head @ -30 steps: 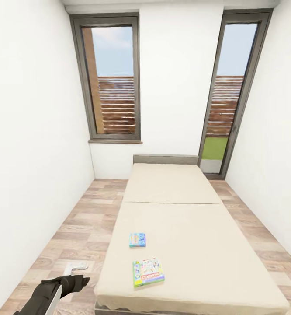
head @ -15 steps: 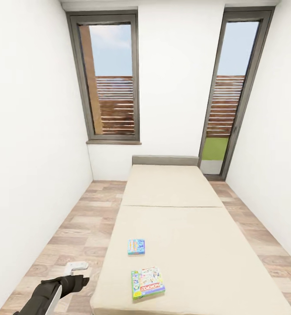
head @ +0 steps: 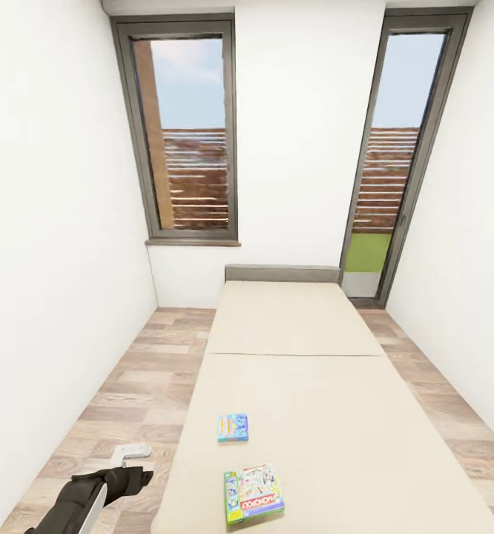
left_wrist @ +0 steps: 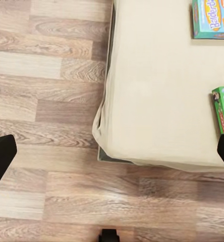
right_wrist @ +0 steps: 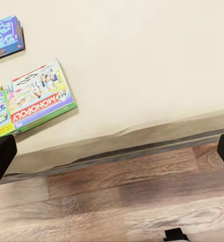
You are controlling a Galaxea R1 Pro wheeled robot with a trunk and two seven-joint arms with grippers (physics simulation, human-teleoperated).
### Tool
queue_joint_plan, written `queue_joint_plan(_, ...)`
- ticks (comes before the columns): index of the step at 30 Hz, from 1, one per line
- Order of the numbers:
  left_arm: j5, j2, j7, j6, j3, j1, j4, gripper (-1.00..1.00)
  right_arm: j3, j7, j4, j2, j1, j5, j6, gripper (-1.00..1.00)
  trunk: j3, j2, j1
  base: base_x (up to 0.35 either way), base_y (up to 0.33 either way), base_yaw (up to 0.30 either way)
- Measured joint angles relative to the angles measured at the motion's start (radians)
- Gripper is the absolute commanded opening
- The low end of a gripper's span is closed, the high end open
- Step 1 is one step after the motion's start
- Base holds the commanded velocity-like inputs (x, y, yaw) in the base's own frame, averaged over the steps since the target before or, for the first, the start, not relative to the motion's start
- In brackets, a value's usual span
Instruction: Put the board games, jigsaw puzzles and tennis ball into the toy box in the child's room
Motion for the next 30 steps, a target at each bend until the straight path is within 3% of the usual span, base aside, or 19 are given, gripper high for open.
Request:
queue_joint_plan(11,0.0,-0.002,-0.001,0.0,-0.001,0.0,0.0,1.0,0.0,0.003,-0.024,-0.005,0.0,-0.001,0.001,1.0,-0.001,0.0,0.0,0.005,0.001,0.0)
queue_joint_plan(14,0.0,-0.003,-0.001,-0.001,-0.001,0.0,0.002,1.0,0.0,0.003,-0.097,0.0,-0.003,-0.005,0.026,1.0,-0.001,0.0,0.0,0.0,0.0,0.0)
queue_joint_plan(17,0.0,-0.004,-0.001,-0.001,0.0,0.0,0.003,1.0,0.001,0.002,-0.18,0.007,-0.02,-0.011,0.1,1.0,-0.001,0.0,0.0,0.0,0.0,0.0)
queue_joint_plan(19,0.0,-0.004,-0.001,0.0,0.0,0.0,0.003,1.0,0.001,0.001,-0.248,0.01,-0.068,-0.015,0.218,1.0,-0.001,0.0,0.0,0.0,0.0,0.0)
queue_joint_plan(22,0.0,-0.004,-0.001,0.0,0.0,0.0,0.003,1.0,0.0,-0.001,-0.282,0.012,-0.144,-0.017,0.329,1.0,-0.001,0.0,0.0,0.0,0.0,0.0)
queue_joint_plan(30,0.0,-0.002,-0.001,0.004,0.003,-0.001,0.003,1.0,0.001,-0.044,-0.288,0.019,-0.29,-0.019,0.443,1.0,-0.001,0.0,0.0,0.0,0.0,0.0)
